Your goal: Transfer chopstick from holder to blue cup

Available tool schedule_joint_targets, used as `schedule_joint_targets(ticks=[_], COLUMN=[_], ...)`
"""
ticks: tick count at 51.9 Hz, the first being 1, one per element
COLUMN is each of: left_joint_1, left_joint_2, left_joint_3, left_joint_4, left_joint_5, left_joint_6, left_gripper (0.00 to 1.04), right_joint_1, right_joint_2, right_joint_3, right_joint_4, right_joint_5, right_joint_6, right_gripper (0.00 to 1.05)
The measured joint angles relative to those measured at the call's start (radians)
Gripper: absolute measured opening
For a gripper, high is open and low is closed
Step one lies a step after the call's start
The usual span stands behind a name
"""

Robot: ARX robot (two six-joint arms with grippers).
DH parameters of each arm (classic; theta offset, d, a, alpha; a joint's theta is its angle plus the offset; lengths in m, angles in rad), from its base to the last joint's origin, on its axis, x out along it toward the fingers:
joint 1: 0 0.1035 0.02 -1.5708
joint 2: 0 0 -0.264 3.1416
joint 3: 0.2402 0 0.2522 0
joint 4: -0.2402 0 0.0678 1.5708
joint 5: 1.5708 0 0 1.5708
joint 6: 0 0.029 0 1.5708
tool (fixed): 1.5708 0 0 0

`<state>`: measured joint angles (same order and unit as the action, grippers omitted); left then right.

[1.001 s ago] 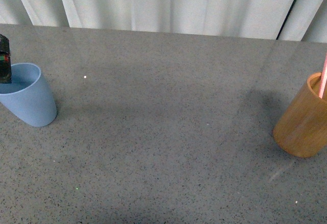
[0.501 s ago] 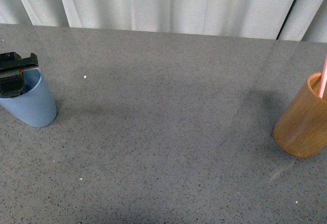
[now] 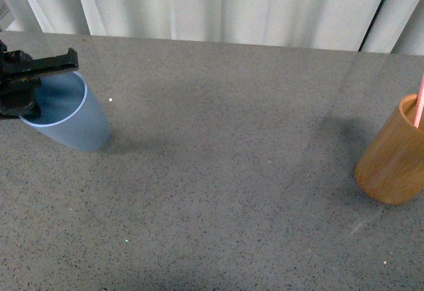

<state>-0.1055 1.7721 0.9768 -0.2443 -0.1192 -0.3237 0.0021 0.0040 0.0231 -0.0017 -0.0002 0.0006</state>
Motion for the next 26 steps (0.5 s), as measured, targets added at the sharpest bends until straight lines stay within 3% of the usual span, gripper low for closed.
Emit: schedule_joint_targets(ticks=[12, 26], left_joint_1=[-0.201, -0.425], left_joint_2=[-0.097, -0.012], left_joint_3=[0.045, 0.055], left_joint_4=[-0.059, -0.033], left_joint_5=[0.018, -0.018], left_joint_6=[-0.038, -0.124], left_gripper=[0.03, 0.03], right_joint_1=[0.0, 0.0], right_joint_2=[0.0, 0.0], right_joint_3=[0.0, 0.0], right_joint_4=[0.0, 0.0], right_joint_5=[0.0, 0.0], right_joint_6=[0.0, 0.0], right_gripper=[0.95, 0.95])
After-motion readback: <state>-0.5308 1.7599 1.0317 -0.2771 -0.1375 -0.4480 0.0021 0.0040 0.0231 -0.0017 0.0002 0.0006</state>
